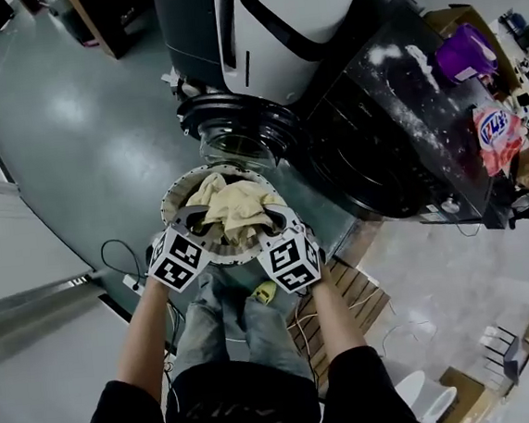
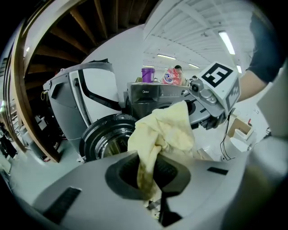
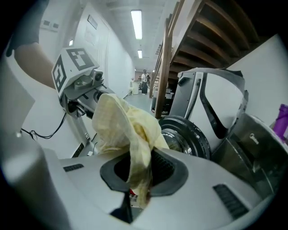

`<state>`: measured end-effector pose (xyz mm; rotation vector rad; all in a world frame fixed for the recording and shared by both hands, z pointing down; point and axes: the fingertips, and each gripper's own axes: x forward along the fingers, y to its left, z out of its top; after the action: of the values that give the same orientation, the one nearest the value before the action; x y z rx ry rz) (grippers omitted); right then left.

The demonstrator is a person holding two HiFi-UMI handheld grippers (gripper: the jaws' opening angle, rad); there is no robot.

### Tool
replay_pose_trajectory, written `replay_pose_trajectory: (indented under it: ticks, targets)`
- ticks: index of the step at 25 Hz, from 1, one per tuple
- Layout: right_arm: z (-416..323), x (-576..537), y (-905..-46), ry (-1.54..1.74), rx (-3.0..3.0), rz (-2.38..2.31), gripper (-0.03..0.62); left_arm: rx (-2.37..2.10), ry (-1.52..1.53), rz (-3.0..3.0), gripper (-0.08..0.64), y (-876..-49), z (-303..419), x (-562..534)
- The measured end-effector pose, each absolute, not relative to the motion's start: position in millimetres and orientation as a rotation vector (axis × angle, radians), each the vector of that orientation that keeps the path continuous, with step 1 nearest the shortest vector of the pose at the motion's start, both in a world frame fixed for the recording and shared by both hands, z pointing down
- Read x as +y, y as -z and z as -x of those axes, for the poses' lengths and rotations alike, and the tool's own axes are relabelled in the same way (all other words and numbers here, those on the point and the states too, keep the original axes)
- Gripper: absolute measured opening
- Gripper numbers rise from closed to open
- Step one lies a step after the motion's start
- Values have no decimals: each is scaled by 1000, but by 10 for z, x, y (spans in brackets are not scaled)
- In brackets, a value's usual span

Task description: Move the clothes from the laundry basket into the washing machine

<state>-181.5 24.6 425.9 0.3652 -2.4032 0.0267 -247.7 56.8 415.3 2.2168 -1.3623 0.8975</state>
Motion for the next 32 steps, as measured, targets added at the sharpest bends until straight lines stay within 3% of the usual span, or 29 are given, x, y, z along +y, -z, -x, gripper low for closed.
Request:
replay_pose_trajectory:
  ticks: [17, 32]
  targets:
    - [844, -326, -2433, 32, -2466, -753, 52, -1362, -861, -2592, 40, -2225, 1618, -140]
    - [-395, -457, -1724, 9, -2321, -1171, 52, -1071, -803, -2930, 40, -1554, 412, -510]
